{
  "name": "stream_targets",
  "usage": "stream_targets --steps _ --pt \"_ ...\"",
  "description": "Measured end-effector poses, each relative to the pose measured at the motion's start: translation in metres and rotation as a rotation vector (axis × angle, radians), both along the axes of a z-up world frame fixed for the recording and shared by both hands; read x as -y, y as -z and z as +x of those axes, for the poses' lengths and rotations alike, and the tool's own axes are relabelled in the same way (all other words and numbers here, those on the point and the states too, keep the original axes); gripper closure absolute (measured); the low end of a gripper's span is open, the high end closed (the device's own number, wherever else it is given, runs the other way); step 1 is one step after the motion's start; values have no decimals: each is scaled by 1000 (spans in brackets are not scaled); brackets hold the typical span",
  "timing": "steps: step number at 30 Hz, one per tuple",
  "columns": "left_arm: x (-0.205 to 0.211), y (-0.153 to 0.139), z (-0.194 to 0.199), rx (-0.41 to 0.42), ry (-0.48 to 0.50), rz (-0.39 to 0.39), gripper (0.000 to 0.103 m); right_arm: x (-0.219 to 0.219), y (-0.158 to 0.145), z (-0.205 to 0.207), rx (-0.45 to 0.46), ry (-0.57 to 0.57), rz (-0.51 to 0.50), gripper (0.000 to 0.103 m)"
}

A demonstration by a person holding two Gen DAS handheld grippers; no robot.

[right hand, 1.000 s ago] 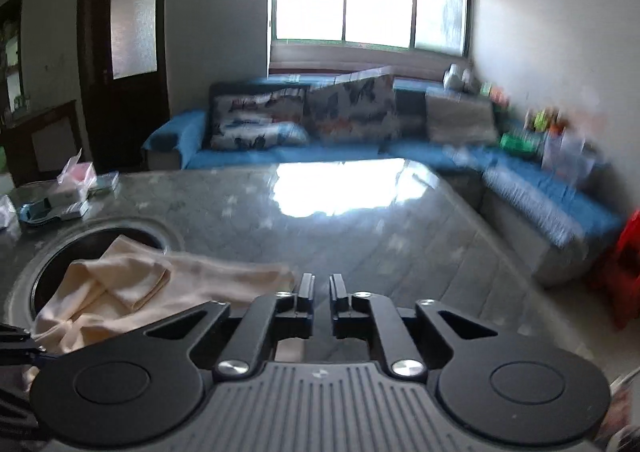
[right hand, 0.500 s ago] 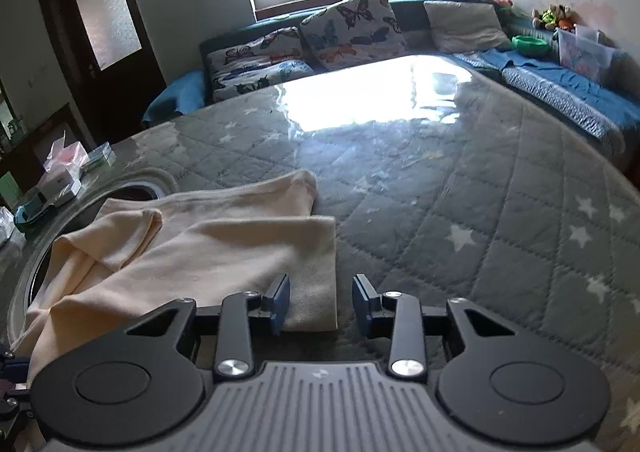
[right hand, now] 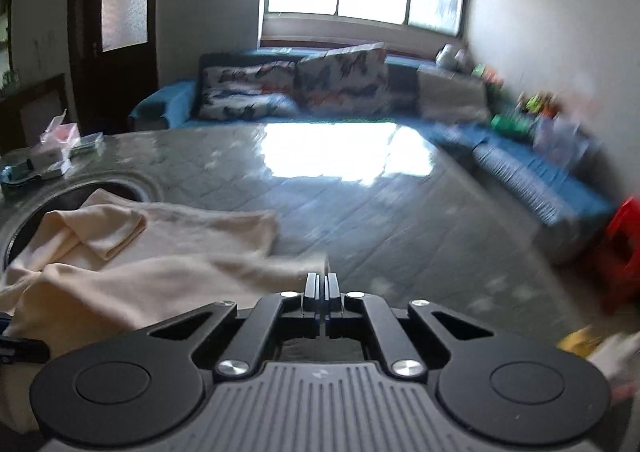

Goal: Fold clothes

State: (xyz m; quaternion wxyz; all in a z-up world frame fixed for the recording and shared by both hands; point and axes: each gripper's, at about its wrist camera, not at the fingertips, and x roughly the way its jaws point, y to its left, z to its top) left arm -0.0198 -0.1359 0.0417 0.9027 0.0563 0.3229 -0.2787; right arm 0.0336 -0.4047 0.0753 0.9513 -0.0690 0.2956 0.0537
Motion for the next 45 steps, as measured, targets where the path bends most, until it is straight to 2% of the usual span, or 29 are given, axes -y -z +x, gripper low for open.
stream_targets --steps 7,11,14,17,22,27,30,32,35,39,41,45 --pt "13 3 -17 10 105 28 86 19 -30 -31 86 86 -143 102" --pt "12 7 -24 8 124 38 75 27 -33 -40 97 154 -198 102" --pt "8 2 -33 24 153 33 60 31 -31 -42 67 142 -140 101" --pt "6 -5 -38 40 168 19 60 25 -25 -40 26 82 -77 97" --pt "4 -11 -37 42 169 -17 59 12 -2 -37 -66 14 -20 77" --pt "3 -15 -36 48 186 -36 55 17 34 -39 -198 11 45 76" --pt "-3 -15 -27 29 140 -46 55 23 50 -42 -257 23 77 76" --pt "-9 -15 -18 17 90 -50 51 27 57 -44 -255 28 83 76" --pt "-22 -16 -6 8 4 -52 50 25 57 -40 -248 52 36 75" --pt "-38 -17 7 17 -98 -41 48 30 58 -26 -232 107 -7 58" --pt "-44 -16 14 14 -144 -26 48 34 59 -20 -220 129 -10 57" --pt "-53 -13 26 17 -217 15 48 35 64 -5 -184 178 -92 57"
